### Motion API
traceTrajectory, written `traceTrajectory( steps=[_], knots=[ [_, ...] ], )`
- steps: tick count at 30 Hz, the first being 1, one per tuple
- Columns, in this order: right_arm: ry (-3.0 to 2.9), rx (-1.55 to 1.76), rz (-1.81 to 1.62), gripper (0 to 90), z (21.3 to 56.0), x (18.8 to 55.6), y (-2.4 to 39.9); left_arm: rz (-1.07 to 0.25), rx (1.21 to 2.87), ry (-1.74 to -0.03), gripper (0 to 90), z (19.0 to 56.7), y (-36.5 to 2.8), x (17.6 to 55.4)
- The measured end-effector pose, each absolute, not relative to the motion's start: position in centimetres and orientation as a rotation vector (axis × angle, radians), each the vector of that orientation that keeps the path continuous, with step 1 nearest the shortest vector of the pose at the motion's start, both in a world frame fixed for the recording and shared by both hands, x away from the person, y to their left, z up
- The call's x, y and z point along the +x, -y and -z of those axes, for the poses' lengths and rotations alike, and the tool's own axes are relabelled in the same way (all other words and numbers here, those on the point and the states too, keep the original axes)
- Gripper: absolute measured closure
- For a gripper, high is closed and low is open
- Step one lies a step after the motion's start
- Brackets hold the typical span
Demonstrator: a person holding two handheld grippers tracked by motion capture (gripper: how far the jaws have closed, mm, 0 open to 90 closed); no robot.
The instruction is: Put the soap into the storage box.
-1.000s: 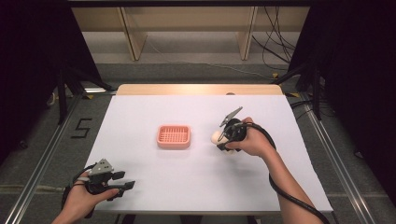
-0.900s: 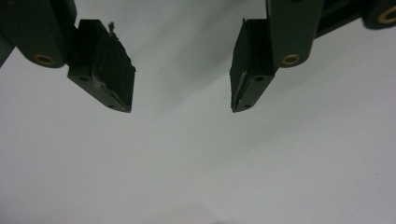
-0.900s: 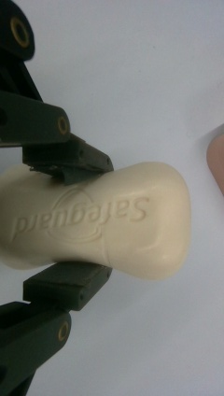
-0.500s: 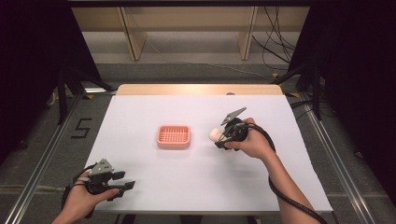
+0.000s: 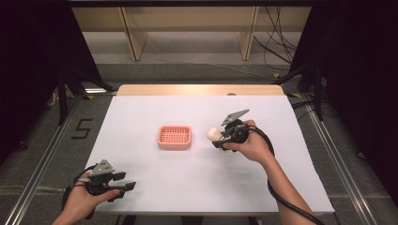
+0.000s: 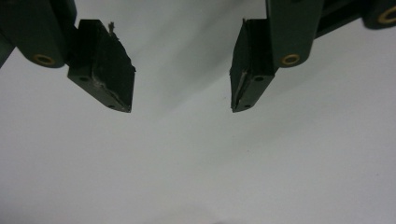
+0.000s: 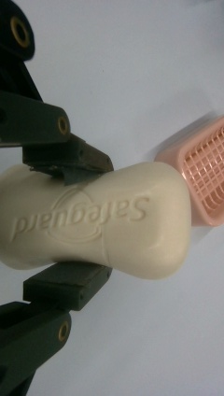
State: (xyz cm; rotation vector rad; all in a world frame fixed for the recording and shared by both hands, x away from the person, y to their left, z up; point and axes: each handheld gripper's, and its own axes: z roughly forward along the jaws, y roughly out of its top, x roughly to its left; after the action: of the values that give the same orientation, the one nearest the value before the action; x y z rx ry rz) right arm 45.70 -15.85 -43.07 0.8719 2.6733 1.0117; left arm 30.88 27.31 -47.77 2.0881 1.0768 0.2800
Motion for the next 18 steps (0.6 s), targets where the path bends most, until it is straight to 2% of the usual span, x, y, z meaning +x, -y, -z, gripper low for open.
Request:
traceTrajectory(
  steps=[18],
  knots=[
    [-2.609, 0.891, -1.089, 50.6, 43.10, 45.97, 15.15, -0.270, 2.084, -1.074, 39.7, 47.77, -27.28, 30.87]
  ],
)
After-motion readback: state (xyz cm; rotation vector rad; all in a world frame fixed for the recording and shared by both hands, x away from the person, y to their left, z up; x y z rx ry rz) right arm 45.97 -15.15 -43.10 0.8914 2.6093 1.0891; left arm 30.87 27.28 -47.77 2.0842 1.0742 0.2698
